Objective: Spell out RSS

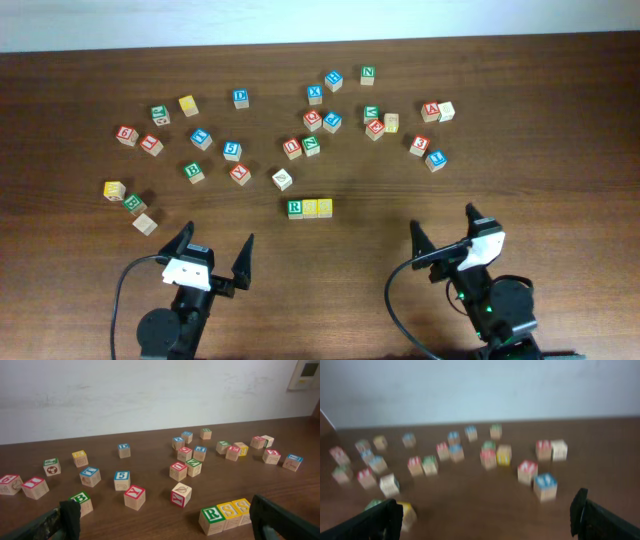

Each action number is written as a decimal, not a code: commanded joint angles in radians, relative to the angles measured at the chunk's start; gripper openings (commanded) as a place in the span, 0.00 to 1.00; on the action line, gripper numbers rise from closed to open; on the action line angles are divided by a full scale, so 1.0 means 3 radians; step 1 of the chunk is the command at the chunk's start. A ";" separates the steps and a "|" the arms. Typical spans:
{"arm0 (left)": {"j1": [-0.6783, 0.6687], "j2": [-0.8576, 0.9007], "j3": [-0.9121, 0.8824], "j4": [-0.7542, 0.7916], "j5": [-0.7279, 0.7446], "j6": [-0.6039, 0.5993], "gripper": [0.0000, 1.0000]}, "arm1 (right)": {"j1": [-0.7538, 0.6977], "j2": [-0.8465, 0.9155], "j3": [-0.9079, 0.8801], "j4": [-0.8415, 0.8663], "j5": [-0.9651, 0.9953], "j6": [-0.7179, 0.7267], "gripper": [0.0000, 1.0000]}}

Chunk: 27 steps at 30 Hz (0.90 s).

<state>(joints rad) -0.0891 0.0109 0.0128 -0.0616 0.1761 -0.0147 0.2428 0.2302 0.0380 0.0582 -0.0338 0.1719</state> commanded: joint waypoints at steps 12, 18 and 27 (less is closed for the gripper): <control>0.0017 -0.0019 -0.0015 -0.0010 -0.0014 0.0053 0.99 | -0.0122 -0.0757 -0.0108 -0.0459 -0.0064 -0.0211 0.98; 0.0017 -0.0019 -0.0015 -0.0010 -0.0014 0.0053 0.99 | -0.0122 -0.0757 -0.0108 -0.0446 -0.0058 -0.0210 0.98; 0.0017 -0.0019 -0.0014 -0.0010 -0.0014 0.0053 0.99 | -0.0122 -0.0755 -0.0108 -0.0445 -0.0058 -0.0211 0.98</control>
<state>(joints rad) -0.0891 0.0109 0.0128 -0.0616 0.1761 -0.0147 0.2146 0.0147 0.0109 -0.0715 -0.0437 0.1181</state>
